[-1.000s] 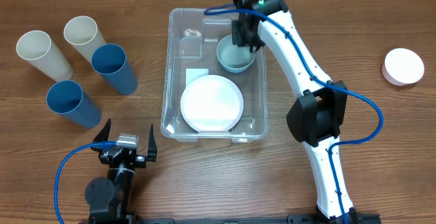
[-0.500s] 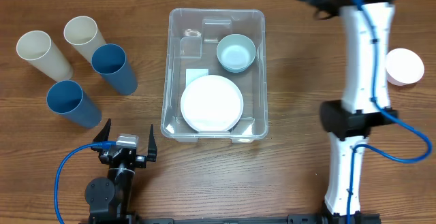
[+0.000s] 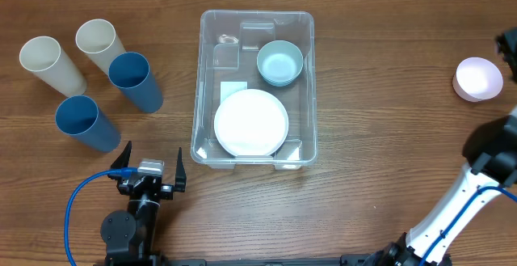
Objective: Pack container
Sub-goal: 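Move the right gripper right to the pink bowl and grip its rim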
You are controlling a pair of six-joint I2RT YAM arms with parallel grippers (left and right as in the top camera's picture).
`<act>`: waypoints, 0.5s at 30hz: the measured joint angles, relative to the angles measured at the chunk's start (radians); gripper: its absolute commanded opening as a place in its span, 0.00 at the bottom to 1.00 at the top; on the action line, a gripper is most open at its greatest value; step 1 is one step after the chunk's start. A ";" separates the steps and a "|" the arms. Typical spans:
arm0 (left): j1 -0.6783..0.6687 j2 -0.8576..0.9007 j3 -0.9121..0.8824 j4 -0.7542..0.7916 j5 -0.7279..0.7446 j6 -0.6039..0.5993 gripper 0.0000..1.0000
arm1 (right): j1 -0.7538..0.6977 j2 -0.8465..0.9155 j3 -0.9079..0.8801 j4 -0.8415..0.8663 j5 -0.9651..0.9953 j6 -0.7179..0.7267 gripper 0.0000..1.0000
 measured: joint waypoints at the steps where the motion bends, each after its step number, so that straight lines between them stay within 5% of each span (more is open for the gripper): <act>1: 0.000 0.000 0.000 0.000 0.000 0.000 1.00 | -0.029 0.000 -0.047 0.015 0.000 0.003 0.63; 15: 0.000 0.000 0.000 0.000 0.000 0.000 1.00 | -0.055 0.000 -0.410 0.401 -0.017 -0.035 0.62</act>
